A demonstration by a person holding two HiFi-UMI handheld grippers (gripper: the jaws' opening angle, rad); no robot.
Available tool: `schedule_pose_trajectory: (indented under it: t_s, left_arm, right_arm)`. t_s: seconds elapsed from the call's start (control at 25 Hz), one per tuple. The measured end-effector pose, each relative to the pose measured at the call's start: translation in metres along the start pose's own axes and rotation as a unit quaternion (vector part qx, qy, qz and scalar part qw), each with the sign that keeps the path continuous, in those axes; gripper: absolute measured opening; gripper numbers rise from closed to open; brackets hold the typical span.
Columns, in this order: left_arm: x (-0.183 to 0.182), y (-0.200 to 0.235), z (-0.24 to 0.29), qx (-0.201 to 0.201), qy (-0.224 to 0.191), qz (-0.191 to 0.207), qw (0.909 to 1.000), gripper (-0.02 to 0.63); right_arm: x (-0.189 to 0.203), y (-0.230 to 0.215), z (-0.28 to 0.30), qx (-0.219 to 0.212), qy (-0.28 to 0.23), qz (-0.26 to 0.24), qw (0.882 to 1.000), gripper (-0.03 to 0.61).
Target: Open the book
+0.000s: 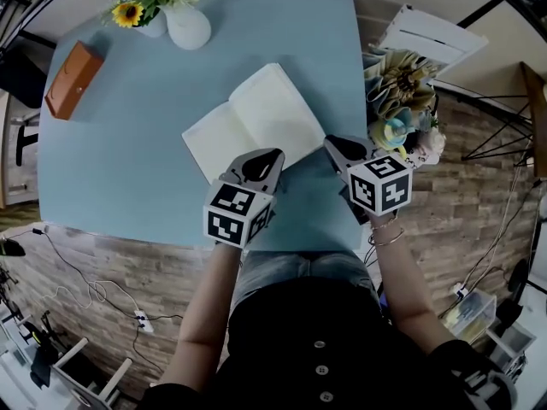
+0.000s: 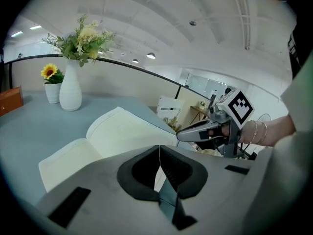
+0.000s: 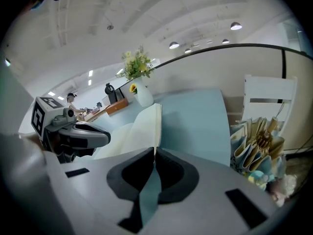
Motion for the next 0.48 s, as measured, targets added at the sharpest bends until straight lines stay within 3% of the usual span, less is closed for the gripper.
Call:
schedule_pose_trajectory:
  t_s: [0.48]
  left_arm:
    - [0.013,0.006,0.019,-0.005,0.022,-0.030,0.9993,0.014]
  right_arm:
    - [0.019,-0.025,0.019,0.027,0.039,0.016,0.999,0.021]
Point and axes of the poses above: the fingertips, and each gripper's own axes: z forward along the fingers, y to its left, x out of its underside, the point moved 8 cm from there along -z, backward along the fingers, and after that the axes turned 13 degrees about -x, right-handed, at the moved point
